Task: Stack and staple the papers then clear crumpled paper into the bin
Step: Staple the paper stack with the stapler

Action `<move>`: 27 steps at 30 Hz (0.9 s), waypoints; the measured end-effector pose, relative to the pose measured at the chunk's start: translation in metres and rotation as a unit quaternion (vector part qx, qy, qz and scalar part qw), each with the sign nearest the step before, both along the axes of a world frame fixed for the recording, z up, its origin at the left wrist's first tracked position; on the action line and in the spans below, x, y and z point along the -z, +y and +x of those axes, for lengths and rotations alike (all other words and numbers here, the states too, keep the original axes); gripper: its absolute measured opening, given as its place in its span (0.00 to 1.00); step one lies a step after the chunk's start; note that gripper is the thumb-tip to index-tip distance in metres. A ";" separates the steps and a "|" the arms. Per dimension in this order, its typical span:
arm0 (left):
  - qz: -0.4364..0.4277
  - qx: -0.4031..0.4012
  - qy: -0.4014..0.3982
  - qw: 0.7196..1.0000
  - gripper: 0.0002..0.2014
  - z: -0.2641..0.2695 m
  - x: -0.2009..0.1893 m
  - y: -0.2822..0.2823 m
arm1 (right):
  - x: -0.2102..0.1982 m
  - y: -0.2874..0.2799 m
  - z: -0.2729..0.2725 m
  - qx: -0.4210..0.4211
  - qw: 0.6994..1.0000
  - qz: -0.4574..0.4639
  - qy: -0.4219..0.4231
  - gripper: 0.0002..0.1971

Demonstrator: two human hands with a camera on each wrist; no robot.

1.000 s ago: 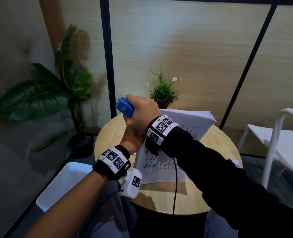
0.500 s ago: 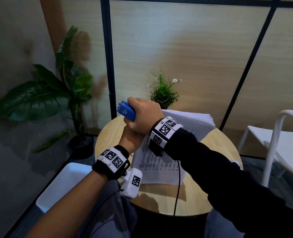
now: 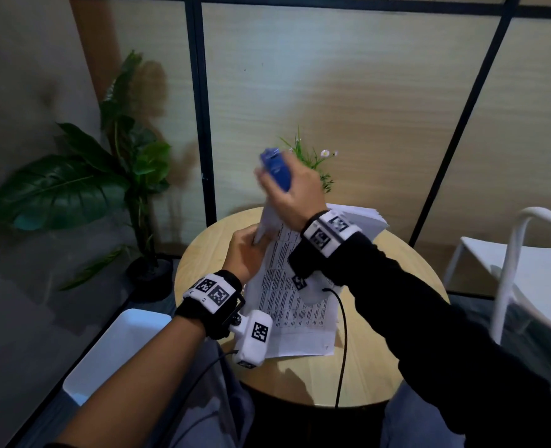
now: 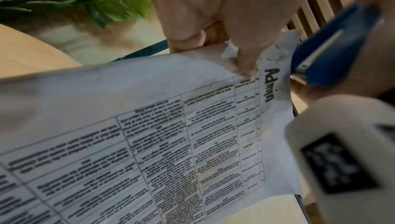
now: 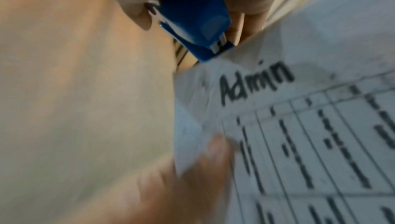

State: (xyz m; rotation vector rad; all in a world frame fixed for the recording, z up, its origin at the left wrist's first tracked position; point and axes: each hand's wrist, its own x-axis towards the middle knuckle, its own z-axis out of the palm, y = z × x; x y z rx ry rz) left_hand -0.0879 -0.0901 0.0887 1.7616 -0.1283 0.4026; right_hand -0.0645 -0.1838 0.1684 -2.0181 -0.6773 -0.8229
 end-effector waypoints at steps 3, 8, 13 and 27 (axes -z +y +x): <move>-0.031 0.000 0.011 0.999 0.17 0.004 0.001 0.002 | -0.016 -0.031 0.027 0.017 0.964 0.239 0.112 0.19; -0.067 -0.011 0.008 0.998 0.09 0.018 -0.003 0.004 | -0.022 -0.124 0.079 0.156 0.906 0.362 0.156 0.16; -0.091 -0.004 -0.002 0.996 0.08 0.042 -0.009 0.000 | 0.023 -0.201 0.106 0.231 0.868 0.384 0.213 0.17; -0.146 0.015 -0.040 0.988 0.08 0.121 -0.016 0.004 | 0.237 -0.282 0.168 0.324 0.726 -0.270 0.543 0.25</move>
